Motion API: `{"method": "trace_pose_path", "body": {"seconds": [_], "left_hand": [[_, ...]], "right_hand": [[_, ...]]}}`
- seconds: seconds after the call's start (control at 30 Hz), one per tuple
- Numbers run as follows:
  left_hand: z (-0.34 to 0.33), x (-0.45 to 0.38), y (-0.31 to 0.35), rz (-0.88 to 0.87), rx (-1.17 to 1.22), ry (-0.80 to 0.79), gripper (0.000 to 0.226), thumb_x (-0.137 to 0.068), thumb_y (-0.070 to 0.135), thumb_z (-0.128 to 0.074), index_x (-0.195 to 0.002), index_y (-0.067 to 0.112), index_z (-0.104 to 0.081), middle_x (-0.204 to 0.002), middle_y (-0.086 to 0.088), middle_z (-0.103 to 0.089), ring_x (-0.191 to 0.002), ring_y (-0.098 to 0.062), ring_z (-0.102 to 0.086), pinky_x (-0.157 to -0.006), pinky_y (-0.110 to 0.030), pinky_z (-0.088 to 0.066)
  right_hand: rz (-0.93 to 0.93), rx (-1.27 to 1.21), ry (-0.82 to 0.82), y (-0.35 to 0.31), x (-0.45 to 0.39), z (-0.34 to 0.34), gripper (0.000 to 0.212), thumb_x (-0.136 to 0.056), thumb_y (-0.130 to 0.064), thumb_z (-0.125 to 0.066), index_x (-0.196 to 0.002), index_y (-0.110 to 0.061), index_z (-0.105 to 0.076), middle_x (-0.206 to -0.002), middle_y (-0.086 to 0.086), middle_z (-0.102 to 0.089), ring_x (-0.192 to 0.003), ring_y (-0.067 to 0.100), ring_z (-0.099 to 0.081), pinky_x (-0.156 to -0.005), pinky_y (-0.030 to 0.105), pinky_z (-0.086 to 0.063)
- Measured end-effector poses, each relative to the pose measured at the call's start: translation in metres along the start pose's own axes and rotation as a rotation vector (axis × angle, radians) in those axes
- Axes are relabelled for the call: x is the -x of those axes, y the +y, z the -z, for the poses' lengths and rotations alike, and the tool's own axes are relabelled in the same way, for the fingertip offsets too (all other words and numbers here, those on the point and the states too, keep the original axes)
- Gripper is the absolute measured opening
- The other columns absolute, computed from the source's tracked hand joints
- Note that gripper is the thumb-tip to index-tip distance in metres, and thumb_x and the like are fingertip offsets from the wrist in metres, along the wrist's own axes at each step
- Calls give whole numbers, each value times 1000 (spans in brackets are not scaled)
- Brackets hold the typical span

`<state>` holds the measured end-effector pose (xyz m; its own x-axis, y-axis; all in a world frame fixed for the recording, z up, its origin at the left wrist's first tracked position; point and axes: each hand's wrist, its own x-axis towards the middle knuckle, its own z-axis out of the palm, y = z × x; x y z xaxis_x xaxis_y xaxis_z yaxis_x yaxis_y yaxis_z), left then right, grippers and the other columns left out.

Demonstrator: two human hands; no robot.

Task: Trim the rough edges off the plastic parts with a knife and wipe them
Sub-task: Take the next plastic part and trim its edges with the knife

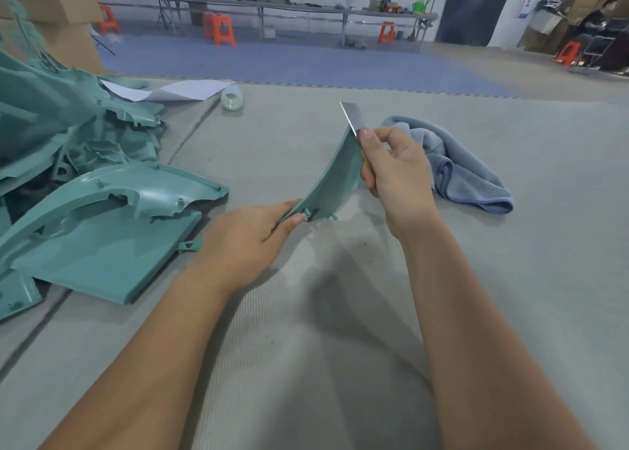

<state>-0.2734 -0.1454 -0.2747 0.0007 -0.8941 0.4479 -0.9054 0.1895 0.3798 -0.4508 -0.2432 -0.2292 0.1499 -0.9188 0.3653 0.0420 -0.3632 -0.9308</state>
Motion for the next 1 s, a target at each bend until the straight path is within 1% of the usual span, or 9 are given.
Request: {"method": "trace_pose_path", "body": {"seconds": [0.1, 0.27, 0.33, 0.4, 0.47, 0.6, 0.73, 0.9, 1.0], "left_hand": [[0, 0, 0, 13, 10, -15, 46, -93, 54, -27, -127, 44, -56, -52, 14, -44, -59, -15, -46, -54, -29, -40], [0, -1, -2, 43, 46, -3, 42, -94, 55, -30, -123, 44, -59, -52, 11, -48, -54, -6, -46, -52, -21, -36], [-1, 0, -3, 55, 72, -6, 30, -96, 54, -35, -111, 49, -61, -51, 8, -49, -52, -1, -47, -49, -23, -34], [1, 0, -2, 81, 114, -24, 26, -95, 56, -35, -81, 52, -57, -54, 11, -51, -51, -2, -47, -48, -27, -31], [3, 0, 0, 122, 184, -46, 36, -91, 59, -35, -63, 41, -47, -50, 13, -44, -48, -6, -40, -49, -30, -28], [9, -1, 4, 162, 410, -116, 46, -92, 50, -50, -56, 26, -35, -50, 11, -28, -49, -6, -26, -54, -31, -21], [13, 1, 10, 157, 518, -175, 48, -97, 33, -53, -56, 23, -30, -55, 12, -25, -51, -6, -23, -53, -27, -16], [15, 2, 13, 160, 542, -180, 46, -97, 31, -53, -58, 23, -29, -56, 9, -24, -51, -8, -22, -53, -28, -15], [15, 2, 13, 154, 540, -182, 48, -96, 34, -52, -53, 25, -32, -54, 12, -25, -50, -5, -22, -51, -24, -16]], "right_hand": [[22, 0, -34, -1, -2, -2, 25, -100, -23, -54, -78, -10, -54, -46, -9, -35, -42, 5, -28, -43, 13, -25], [23, 62, -190, 2, 2, -3, 28, -99, -18, -56, -73, -7, -53, -45, -12, -36, -42, 5, -29, -44, 12, -25], [26, 55, -276, 4, 6, -6, 30, -98, -15, -56, -68, -11, -52, -46, -14, -37, -42, 4, -30, -44, 12, -26], [20, -30, -312, 5, 8, -10, 31, -99, -14, -55, -67, -14, -54, -48, -12, -39, -43, 4, -30, -43, 13, -25], [2, -165, -250, 4, 7, -9, 30, -99, -19, -53, -69, -19, -53, -56, -8, -39, -46, 6, -30, -43, 15, -23], [-51, -183, -77, 2, -1, -5, 28, -102, -26, -46, -75, -17, -46, -58, -7, -40, -47, 7, -34, -42, 19, -22], [-128, -44, -23, 2, -2, -2, 35, -102, -29, -46, -70, -16, -53, -47, -3, -46, -40, 9, -32, -40, 21, -25], [-112, 66, 1, 0, -2, -3, 34, -102, -25, -48, -72, -8, -49, -48, 1, -40, -37, 6, -31, -37, 17, -24], [-129, 57, -9, 1, -1, -3, 33, -101, -22, -49, -71, -9, -48, -44, -3, -36, -37, 7, -28, -37, 16, -23]]}}
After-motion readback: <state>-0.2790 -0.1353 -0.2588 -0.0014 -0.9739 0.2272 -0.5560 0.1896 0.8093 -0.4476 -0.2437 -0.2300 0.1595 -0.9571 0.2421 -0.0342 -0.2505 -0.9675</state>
